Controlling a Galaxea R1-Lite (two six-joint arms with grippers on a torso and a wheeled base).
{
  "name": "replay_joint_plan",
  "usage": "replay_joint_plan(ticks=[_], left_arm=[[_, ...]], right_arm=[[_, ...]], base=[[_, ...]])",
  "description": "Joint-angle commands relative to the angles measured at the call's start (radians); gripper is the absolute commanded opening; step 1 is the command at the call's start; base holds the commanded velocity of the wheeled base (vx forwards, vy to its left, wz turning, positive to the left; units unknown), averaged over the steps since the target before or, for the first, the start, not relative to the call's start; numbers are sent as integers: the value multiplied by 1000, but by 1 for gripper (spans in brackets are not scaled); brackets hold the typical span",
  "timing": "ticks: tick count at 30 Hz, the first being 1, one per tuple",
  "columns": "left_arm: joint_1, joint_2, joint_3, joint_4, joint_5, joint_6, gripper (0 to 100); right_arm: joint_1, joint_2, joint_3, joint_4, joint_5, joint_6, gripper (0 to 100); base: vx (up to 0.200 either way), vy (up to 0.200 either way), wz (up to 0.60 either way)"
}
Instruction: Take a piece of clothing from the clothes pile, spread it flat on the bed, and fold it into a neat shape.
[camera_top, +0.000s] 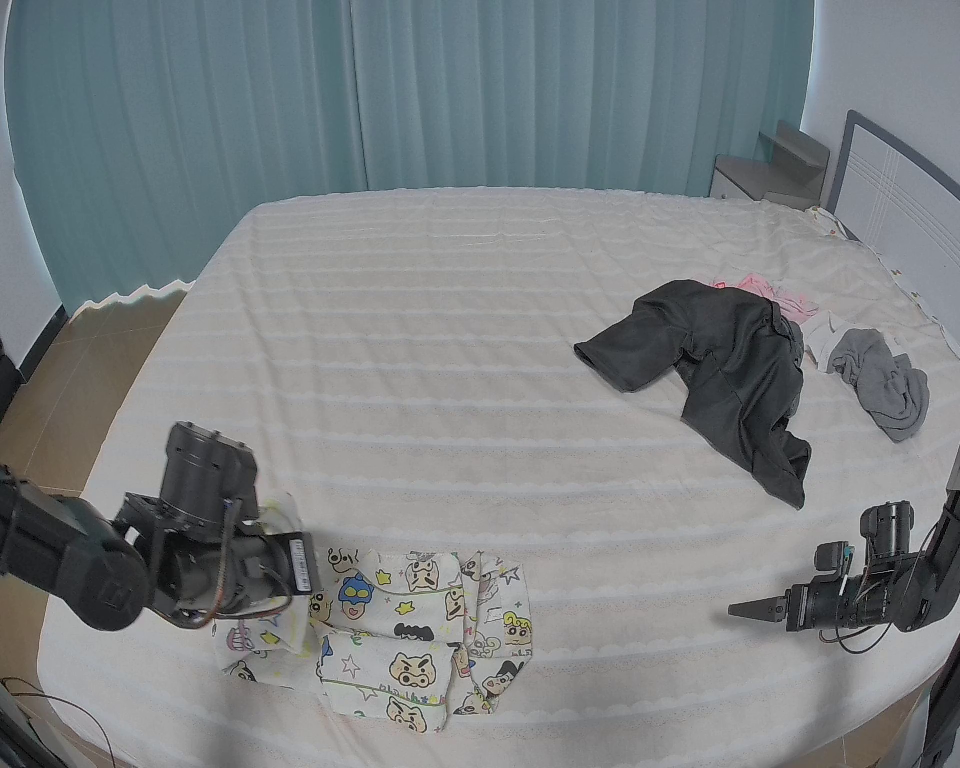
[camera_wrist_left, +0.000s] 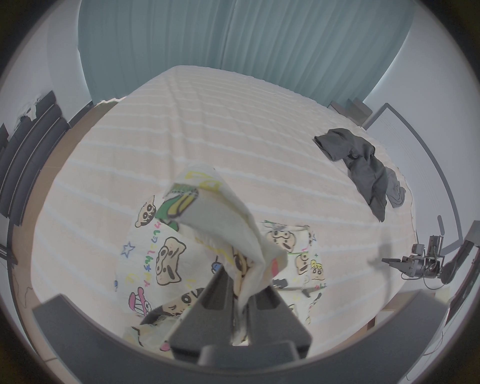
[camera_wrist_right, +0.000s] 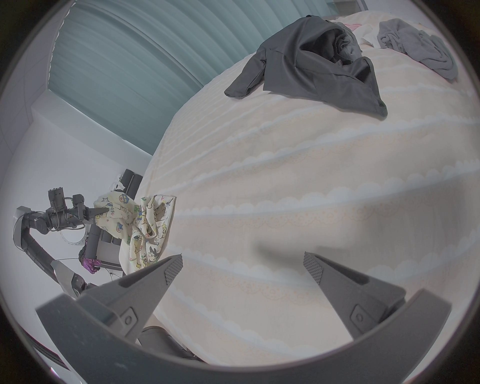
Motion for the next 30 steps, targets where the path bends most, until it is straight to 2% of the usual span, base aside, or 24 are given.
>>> replay_joint_plan(ticks=[1,4,12,21,22,26,30], left_arm=[[-190,199,-76,-76,111,-106,0],[-233,245,-115,-79,148,-155,0],[-300,257,-153,-77,129,-264,0],[-311,273,-172,-76,70,-281,0],[-314,279,-172,-76,68,-282,100],[-321,294,-175,-79,68,-285,100],[-328,302,-188,-80,74,-330,100]], right_arm=[[1,1,2,0,4,-1,100],[1,3,0,0,4,-1,100],[4,15,-1,-2,2,-6,100],[5,15,0,-2,2,-6,100],[5,15,0,-2,2,-6,100],[5,15,0,-2,2,-6,100],[7,17,2,0,2,-7,100]], base=[[0,0,0],[0,0,0],[0,0,0],[0,0,0],[0,0,0],[0,0,0],[0,0,0]])
